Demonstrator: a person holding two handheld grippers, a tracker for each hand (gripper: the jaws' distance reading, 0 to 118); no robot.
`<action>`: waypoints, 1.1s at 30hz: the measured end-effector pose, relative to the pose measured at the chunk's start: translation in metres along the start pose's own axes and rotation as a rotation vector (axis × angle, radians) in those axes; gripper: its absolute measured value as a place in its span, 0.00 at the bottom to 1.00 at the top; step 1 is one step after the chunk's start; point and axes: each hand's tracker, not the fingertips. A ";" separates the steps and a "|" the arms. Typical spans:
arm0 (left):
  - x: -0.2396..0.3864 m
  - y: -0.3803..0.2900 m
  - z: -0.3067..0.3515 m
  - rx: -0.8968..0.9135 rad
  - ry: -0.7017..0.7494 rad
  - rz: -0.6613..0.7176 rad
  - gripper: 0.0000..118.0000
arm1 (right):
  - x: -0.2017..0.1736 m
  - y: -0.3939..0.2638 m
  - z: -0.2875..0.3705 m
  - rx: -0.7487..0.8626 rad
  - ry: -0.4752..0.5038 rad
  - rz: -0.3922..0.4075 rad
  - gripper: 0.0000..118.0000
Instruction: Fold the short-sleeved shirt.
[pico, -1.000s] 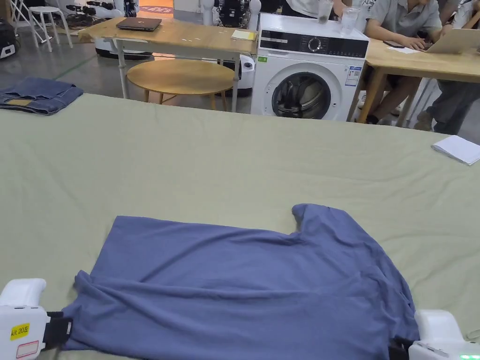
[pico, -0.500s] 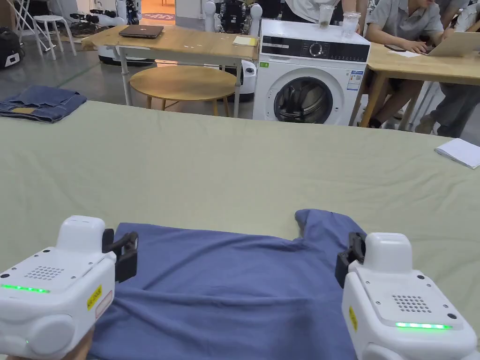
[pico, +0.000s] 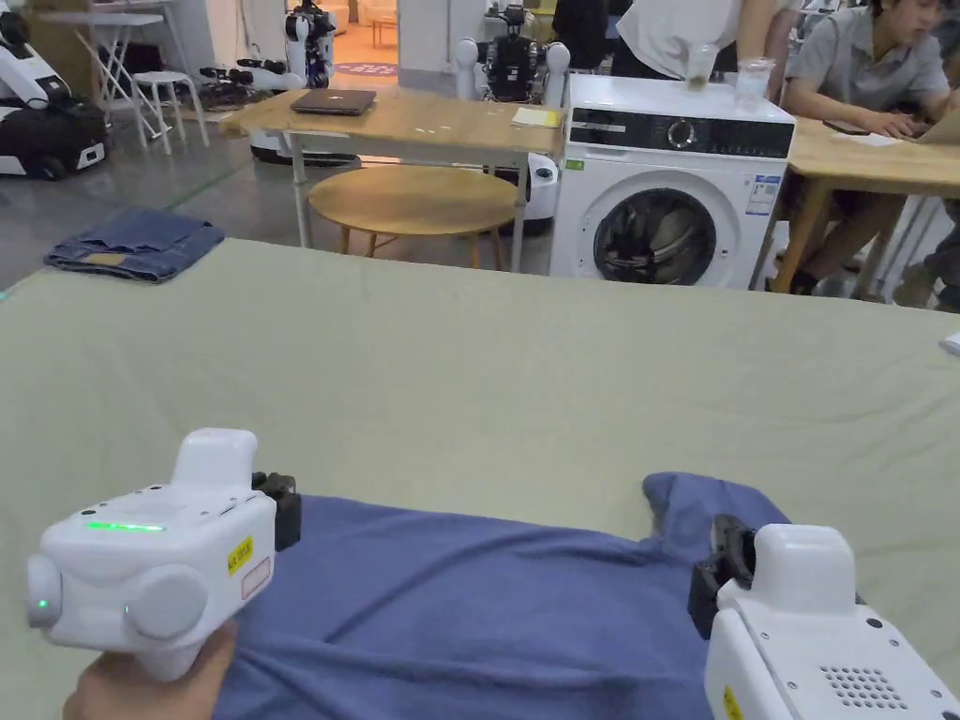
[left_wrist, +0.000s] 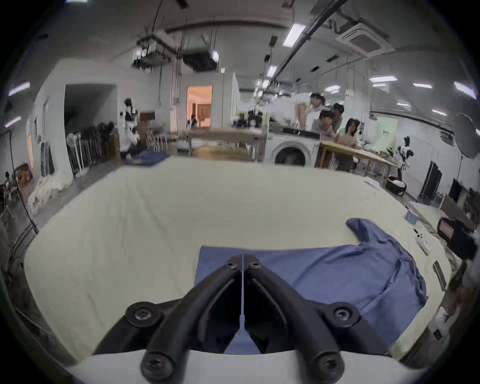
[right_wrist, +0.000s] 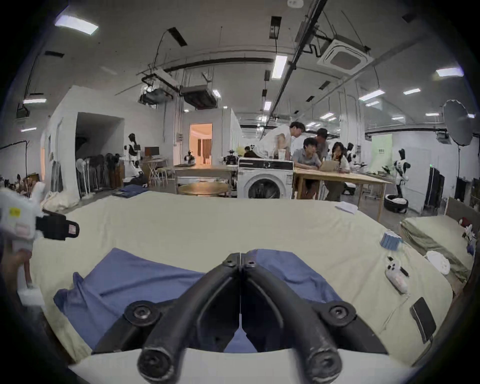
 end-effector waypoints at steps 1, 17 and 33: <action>-0.010 0.006 -0.015 -0.064 -0.008 0.001 0.00 | -0.004 0.001 -0.001 -0.015 -0.003 0.011 0.00; -0.073 0.050 -0.193 -0.511 -0.048 0.115 0.49 | 0.025 -0.022 -0.025 -0.197 -0.063 0.023 0.00; -0.040 0.029 -0.183 -0.443 -0.026 -0.004 0.00 | 0.091 -0.028 -0.057 -0.290 -0.107 -0.007 0.00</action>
